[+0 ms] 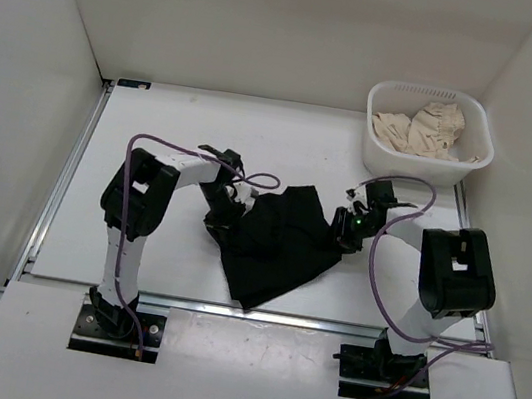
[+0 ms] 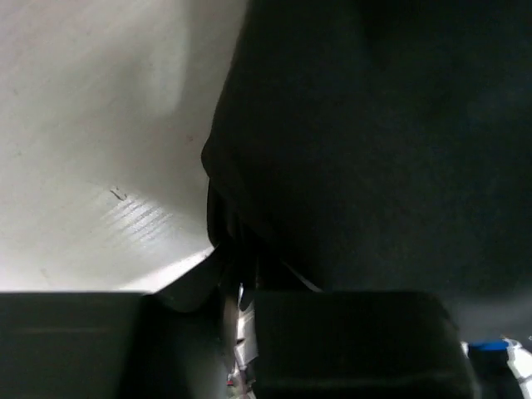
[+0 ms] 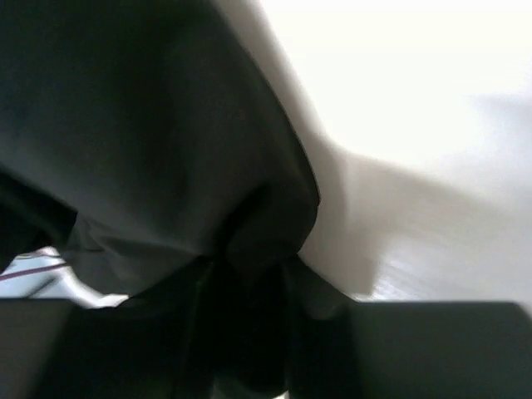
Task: Fold and stack the trousers
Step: Fold the trousers
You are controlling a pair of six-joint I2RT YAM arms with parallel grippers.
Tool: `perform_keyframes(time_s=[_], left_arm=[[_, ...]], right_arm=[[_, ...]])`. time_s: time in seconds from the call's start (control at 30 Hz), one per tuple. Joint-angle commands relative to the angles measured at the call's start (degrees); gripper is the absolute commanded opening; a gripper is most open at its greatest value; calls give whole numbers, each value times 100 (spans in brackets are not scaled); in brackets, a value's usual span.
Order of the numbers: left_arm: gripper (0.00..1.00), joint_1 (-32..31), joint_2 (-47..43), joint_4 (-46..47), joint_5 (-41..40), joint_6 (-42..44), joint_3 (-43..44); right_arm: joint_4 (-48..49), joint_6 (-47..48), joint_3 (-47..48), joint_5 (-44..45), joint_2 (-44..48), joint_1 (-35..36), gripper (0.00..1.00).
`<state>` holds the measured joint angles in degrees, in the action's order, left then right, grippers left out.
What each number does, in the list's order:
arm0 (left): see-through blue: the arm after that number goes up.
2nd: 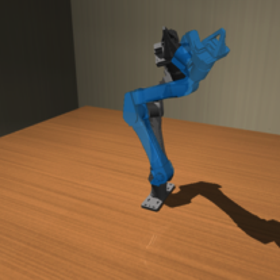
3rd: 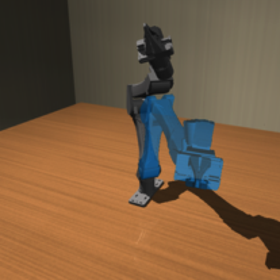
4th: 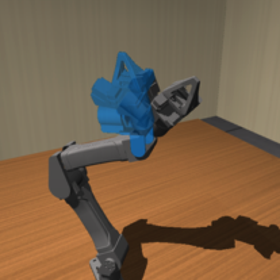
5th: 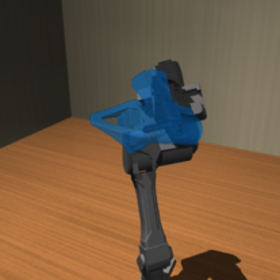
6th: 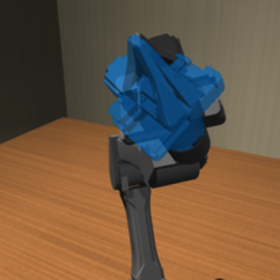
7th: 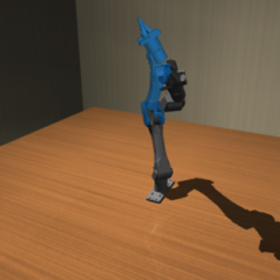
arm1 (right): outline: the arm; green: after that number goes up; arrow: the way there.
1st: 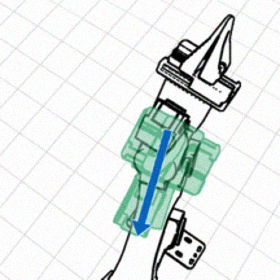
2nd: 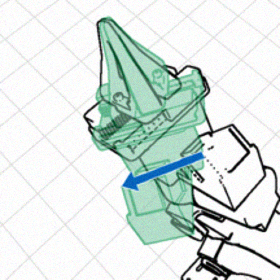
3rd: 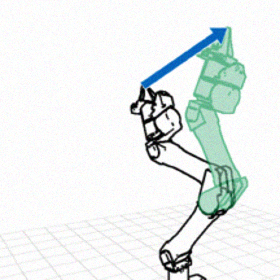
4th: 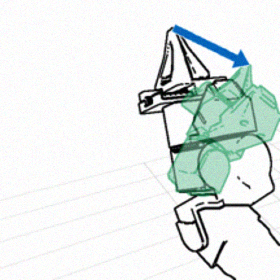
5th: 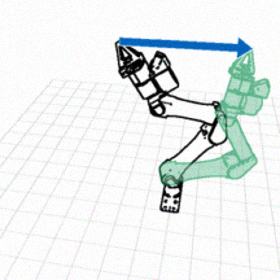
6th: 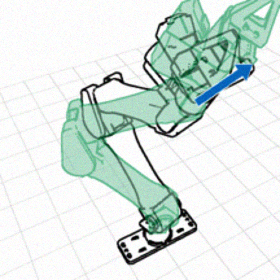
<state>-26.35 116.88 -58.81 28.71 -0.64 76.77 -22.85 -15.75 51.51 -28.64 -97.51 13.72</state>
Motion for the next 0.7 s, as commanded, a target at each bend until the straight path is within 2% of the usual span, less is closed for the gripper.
perform_keyframes(time_s=[0.0,0.17,0.3,0.33,0.37,0.4,0.43,0.5,0.53,0.67], left_arm=[[14,-28,-139,202,57,64,83],[14,506,-78,439,-778,64,522],[15,1140,-25,387,-1244,64,1102],[22,1236,-77,327,-1315,64,1103],[33,1324,-191,326,-1420,64,1155],[65,1386,-279,265,-1690,64,1156],[74,1387,-384,264,-1815,64,1208],[85,1387,-813,360,-2017,64,1208],[96,1326,-973,448,-2218,64,1148],[100,755,-1711,931,-2642,64,805]], right_arm=[[491,-358,-553,-475,206,-62,29],[1053,-1339,-1467,-581,812,148,17],[1494,-2159,-1819,-528,1199,570,14],[1494,-2265,-1750,-459,1200,736,14],[1416,-2440,-1680,-397,1261,807,11],[1319,-2442,-1592,-327,1261,878,11],[1223,-2503,-1513,-274,1261,992,11],[1073,-2390,-1232,-195,1113,993,11],[924,-2328,-1152,-194,1051,993,11],[677,-2064,-748,-194,595,940,11]])
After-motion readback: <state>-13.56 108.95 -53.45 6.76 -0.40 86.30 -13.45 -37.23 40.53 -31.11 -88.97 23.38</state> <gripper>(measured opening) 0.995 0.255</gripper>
